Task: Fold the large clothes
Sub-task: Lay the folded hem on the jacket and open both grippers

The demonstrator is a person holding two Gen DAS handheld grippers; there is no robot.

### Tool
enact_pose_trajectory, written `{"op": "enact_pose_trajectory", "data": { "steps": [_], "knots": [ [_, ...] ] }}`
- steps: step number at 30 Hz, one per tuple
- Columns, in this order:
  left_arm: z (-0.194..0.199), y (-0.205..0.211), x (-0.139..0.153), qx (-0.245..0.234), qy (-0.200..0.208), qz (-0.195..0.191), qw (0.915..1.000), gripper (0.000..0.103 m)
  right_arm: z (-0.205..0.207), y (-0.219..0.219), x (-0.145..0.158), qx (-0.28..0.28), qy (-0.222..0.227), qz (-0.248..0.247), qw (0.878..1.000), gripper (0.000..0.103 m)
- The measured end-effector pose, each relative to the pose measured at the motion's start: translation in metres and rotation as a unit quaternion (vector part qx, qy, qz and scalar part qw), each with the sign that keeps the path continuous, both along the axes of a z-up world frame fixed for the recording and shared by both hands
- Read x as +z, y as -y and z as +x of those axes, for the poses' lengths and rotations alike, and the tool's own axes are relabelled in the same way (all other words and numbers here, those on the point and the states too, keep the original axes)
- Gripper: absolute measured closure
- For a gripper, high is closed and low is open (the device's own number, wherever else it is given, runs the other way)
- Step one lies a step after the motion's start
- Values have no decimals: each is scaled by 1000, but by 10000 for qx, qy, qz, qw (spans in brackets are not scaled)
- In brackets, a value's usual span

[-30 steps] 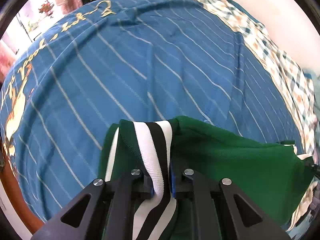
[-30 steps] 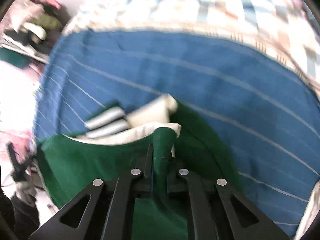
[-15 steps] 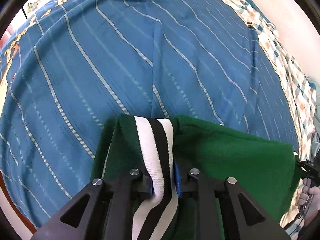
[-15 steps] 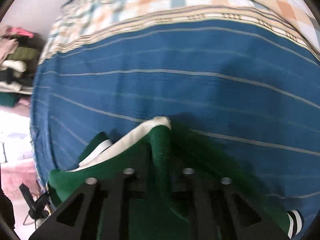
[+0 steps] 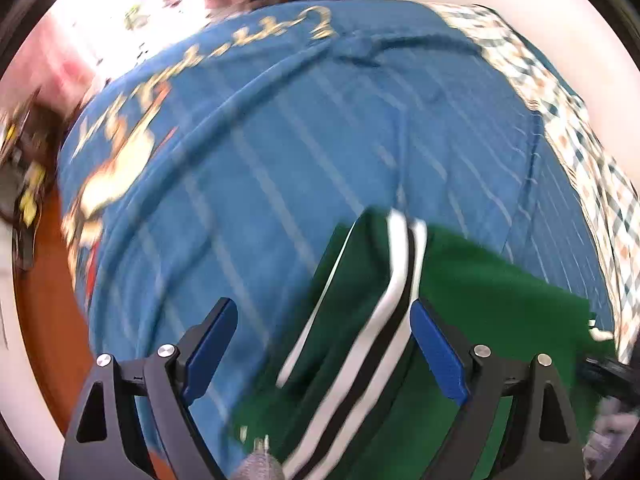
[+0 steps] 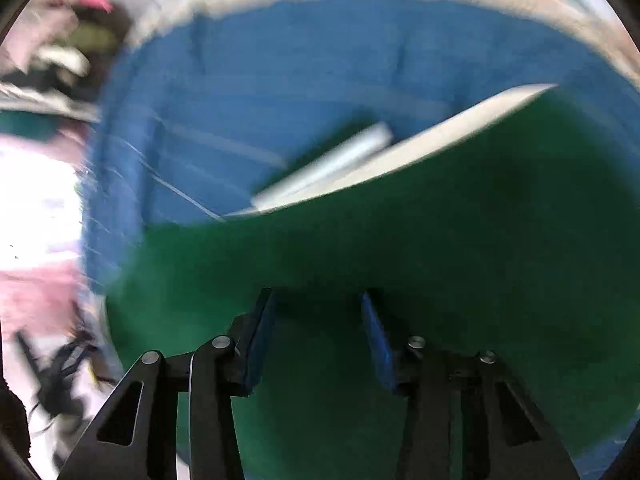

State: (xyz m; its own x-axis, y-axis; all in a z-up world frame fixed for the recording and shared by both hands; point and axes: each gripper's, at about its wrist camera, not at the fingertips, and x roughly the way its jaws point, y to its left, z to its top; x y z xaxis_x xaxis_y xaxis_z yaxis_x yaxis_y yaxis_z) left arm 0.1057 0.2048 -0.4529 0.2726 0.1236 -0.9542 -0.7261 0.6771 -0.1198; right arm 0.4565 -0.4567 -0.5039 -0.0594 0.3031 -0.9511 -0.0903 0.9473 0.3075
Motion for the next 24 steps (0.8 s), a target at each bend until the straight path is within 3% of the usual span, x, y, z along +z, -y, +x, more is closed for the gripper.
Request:
{"op": "enact_pose_trajectory", "data": {
  "steps": [3,6,8,10,12,15,17,19,22,24],
  "knots": [
    [-43,24,-3,294,-54,-368,9989,15,8,-8,4,-14,-123,-155,9998,53],
    [-80,53,-11,771,84,-1022,9917,15,-1,11,28,-165,-62,175,9997,53],
    [-101,67,-24,1108,238,-1590,9807,15,-16,37,45,-440,-25,436,9981,53],
    [-115,82,-51,1497,456,-2293,9607,15,-32,59,64,-633,58,619,9961,53],
    [-115,90,-78,1705,601,-2662,9468,16,-56,86,81,-878,141,683,9937,53],
    [-102,83,-100,2095,716,-2426,9445,18,-86,124,96,-1241,169,659,9899,53],
    [-92,73,-92,2210,736,-2108,9494,34,-101,144,101,-1443,168,660,9872,53],
    [-82,59,-84,2186,741,-1887,9545,67,-111,156,103,-1494,170,659,9864,53],
    [-61,42,-69,1729,788,-1491,9704,77,-115,158,97,-1483,65,592,9872,53],
    [-49,30,-66,1544,838,-1366,9749,78,-114,153,90,-1400,30,587,9884,54]
  ]
}}
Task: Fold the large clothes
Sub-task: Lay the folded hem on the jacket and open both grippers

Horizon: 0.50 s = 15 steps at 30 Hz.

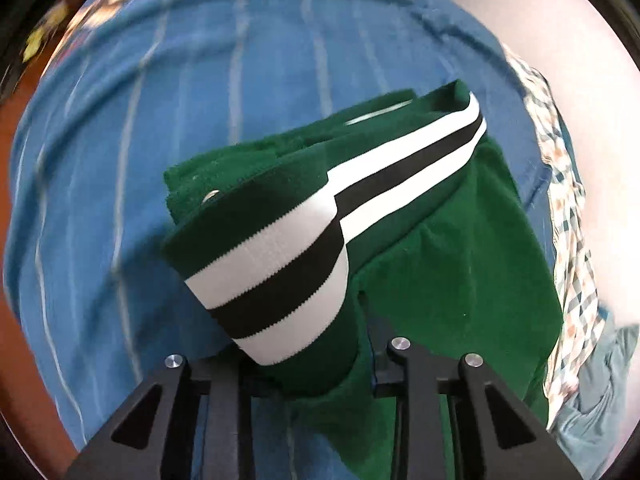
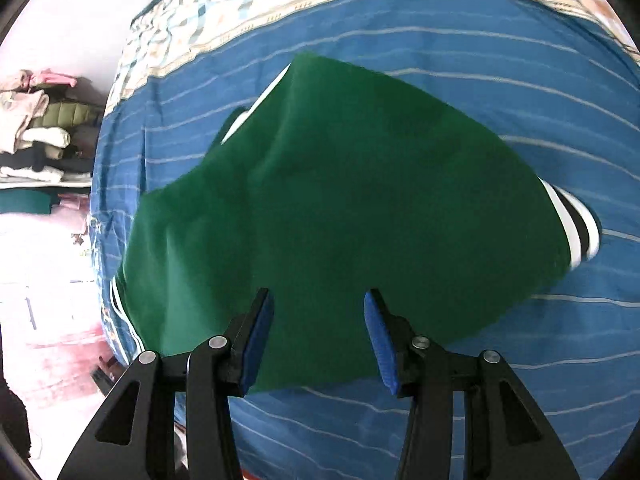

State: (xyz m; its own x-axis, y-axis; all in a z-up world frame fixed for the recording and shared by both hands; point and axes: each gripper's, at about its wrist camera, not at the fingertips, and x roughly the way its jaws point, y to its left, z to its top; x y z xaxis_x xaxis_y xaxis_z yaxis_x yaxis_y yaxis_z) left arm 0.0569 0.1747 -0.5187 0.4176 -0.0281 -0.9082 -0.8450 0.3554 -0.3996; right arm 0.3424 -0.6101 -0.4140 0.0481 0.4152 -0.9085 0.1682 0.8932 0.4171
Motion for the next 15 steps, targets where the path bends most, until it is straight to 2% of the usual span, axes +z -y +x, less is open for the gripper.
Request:
{"op": "enact_pose_trajectory", "data": {
  "steps": [3,4,5,6,8,10,12,14,15],
  "knots": [
    [23,-21,-9,-247,70,66,9996,77,7,-12,-20,172,-63,-147,9997,55],
    [26,-23,-15,-271,74,57,9996,77,10,-14,-37,314,-144,-702,9969,62],
    [27,-26,-19,-311,76,27,9995,76,10,-10,-59,348,-397,-1506,9872,83],
    [28,-28,-21,-369,56,-18,9993,72,11,-5,-76,266,-600,-1727,9828,100],
    [27,-21,-18,-491,51,-87,9987,70,12,9,-94,-59,-838,-1466,9856,103],
    [17,-16,-7,-597,28,-121,9981,70,17,7,-83,-96,-991,-1540,9830,103],
    [8,-7,11,-798,-93,4,9968,67,22,2,-62,-8,-827,-1581,9840,89],
    [0,4,34,-1097,-387,389,9925,54,28,0,-35,15,-427,-1306,9905,57],
    [0,8,45,-1249,-497,595,9891,32,33,0,-21,-1,-228,-1168,9929,50]
  ]
}}
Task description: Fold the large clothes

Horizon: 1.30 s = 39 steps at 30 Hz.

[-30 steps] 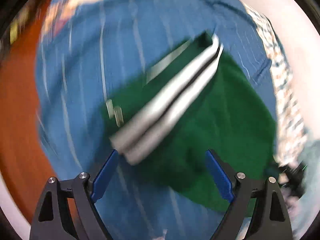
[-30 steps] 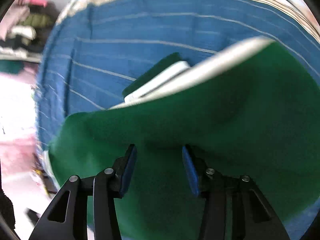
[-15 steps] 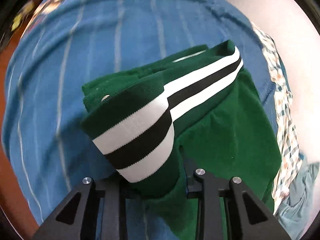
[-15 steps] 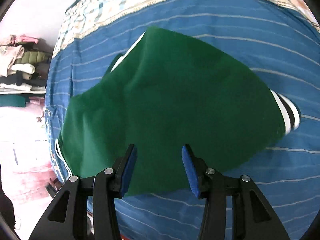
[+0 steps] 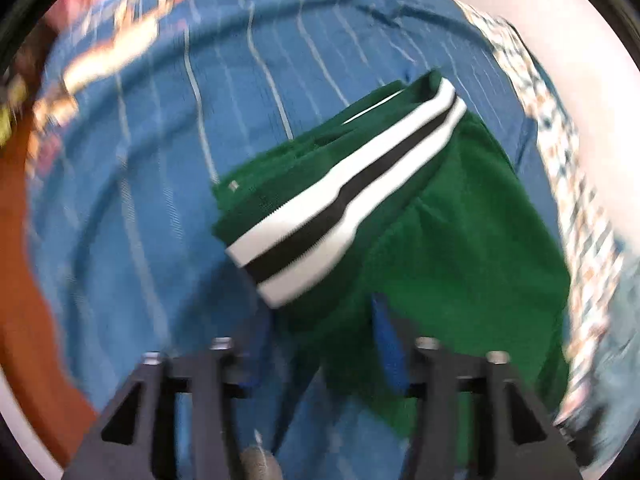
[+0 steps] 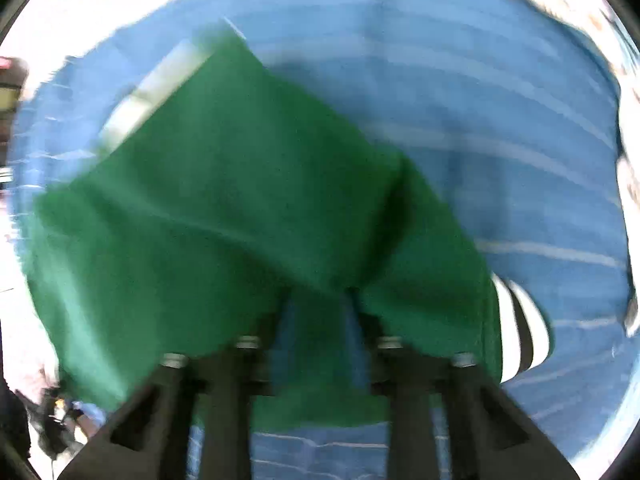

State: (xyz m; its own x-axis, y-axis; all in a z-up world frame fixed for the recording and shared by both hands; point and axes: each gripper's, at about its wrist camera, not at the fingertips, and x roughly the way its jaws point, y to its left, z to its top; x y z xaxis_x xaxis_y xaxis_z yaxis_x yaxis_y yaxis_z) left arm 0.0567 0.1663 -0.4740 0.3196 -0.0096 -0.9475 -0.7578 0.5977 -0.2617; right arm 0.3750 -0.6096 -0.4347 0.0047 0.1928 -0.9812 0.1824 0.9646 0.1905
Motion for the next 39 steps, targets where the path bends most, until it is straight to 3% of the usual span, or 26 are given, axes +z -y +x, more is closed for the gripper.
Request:
{"op": "enact_pose_trajectory", "data": {
  "steps": [1,3,6,7,8,9,13,14,15,17,19,21,22,25,28,31,32,34,37,39],
  "knots": [
    [0,5,11,-139,-43,246,9996,12,8,-1,14,17,223,109,9997,40],
    [4,12,28,-355,-51,650,9972,10,22,-5,27,100,428,371,9983,39],
    [39,26,45,-710,85,1051,9919,10,56,-22,28,276,510,915,9941,40],
    [60,30,46,-838,189,1131,9899,9,65,-31,24,363,466,1097,9922,45],
    [77,31,44,-940,238,1177,9883,9,76,-45,15,496,395,1200,9907,64],
    [101,40,42,-1093,260,1301,9851,9,84,-53,9,596,378,1194,9903,73],
    [169,62,19,-1588,257,1482,9758,9,103,-127,-31,1378,8,1140,9839,77],
    [187,65,6,-1702,177,1552,9729,9,107,-140,-42,1520,116,630,9863,87],
    [200,64,-8,-1788,22,1631,9703,9,111,-145,-50,1553,150,420,9869,94],
    [212,58,-37,-1877,-371,1599,9684,9,123,-150,-71,1387,167,276,9898,103],
    [217,50,-58,-2001,-487,1519,9667,8,134,-149,-74,1178,-3,378,9923,103],
    [220,51,-59,-2190,-447,1617,9612,5,143,-144,-62,961,-207,554,9936,103],
    [219,52,-58,-2298,-444,1653,9581,4,144,-141,-53,930,-162,647,9934,98],
    [219,52,-61,-2305,-334,1690,9577,0,139,-141,-18,905,201,1211,9883,97],
    [225,56,-64,-2258,-280,1888,9553,0,128,-170,-14,1043,78,2012,9739,97],
    [227,51,-64,-2207,-326,1799,9581,0,124,-206,-42,1321,-65,1855,9737,97],
    [226,50,-63,-2167,-302,1751,9599,0,126,-223,-68,1430,-230,1556,9771,97],
    [223,44,-61,-2092,-224,1657,9635,0,126,-228,-90,1437,-235,1307,9807,103],
    [215,31,-43,-1896,-147,1364,9722,0,135,-220,-72,1186,-342,1445,9818,100],
    [194,21,-17,-1618,-44,1328,9778,0,130,-202,-43,1158,-47,1465,9824,97]
  ]
}}
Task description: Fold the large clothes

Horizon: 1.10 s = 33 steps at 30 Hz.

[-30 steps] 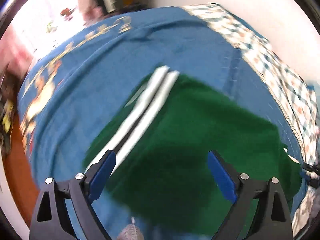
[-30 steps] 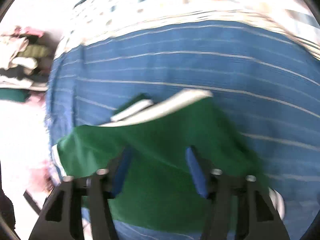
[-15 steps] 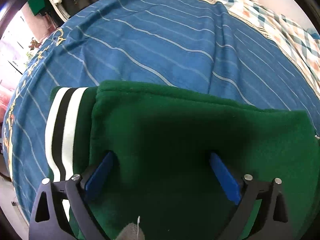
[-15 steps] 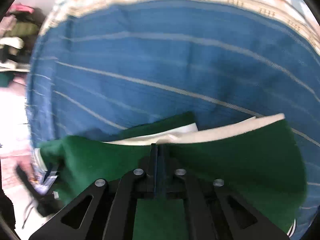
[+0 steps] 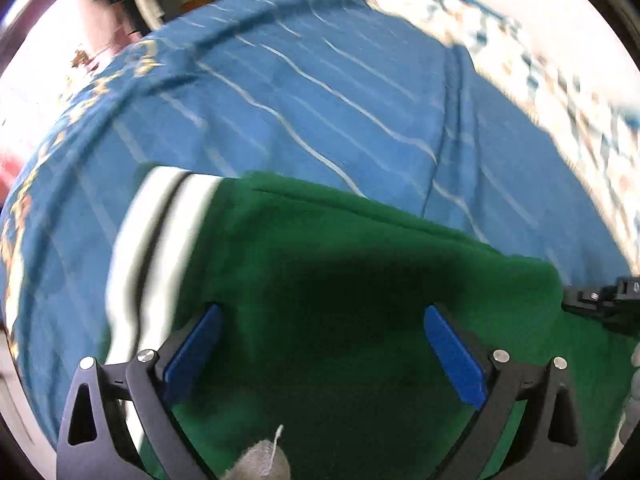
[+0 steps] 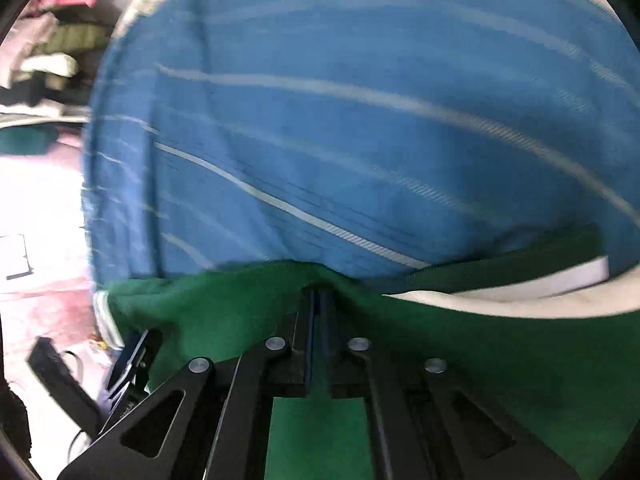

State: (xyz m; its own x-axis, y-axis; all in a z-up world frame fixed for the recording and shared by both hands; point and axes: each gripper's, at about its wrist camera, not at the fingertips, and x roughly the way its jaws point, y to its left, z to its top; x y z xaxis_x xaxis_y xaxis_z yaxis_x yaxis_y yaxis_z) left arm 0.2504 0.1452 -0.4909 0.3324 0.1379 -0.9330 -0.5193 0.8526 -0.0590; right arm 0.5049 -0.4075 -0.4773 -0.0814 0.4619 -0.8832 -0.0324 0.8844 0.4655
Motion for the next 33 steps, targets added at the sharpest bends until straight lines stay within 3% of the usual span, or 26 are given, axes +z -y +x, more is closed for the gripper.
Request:
{"op": "enact_pose_trajectory", "data": {
  "steps": [2,6,8,11,12,15,17,22,26,29,33],
  "knots": [
    [-25,-9,21,332,84,49,9994,0,-12,34,42,-155,499,-268,9983,87],
    [-78,-29,34,891,-34,36,9960,0,-34,116,81,-767,935,-1275,9845,84],
    [-98,-33,22,1045,-266,57,9942,0,-42,163,56,-1262,493,-1639,9771,84],
    [-116,-40,-3,1315,-660,-17,9891,0,-29,186,-16,-1407,-156,-1393,9801,87],
    [-124,-42,-7,1427,-736,-29,9870,0,-25,191,-19,-1496,1,-1366,9793,88],
    [-148,-41,3,1658,-640,-65,9841,0,-10,181,-3,-1293,-66,-1850,9742,87],
    [-165,-37,10,1765,-576,-148,9825,0,-20,173,25,-1094,182,-1906,9754,85],
    [-216,-13,10,2167,-408,-952,9707,0,-89,141,64,-669,53,-825,9943,81],
    [-227,-7,-9,2310,-194,-1280,9643,0,-144,94,39,-100,-375,45,9992,81],
    [-218,-10,-23,2397,61,-1501,9592,0,-155,58,1,303,-398,-371,9981,81],
    [-202,-25,-43,2619,540,-2114,9401,0,-149,52,10,395,-604,-488,9962,80]
  ]
}}
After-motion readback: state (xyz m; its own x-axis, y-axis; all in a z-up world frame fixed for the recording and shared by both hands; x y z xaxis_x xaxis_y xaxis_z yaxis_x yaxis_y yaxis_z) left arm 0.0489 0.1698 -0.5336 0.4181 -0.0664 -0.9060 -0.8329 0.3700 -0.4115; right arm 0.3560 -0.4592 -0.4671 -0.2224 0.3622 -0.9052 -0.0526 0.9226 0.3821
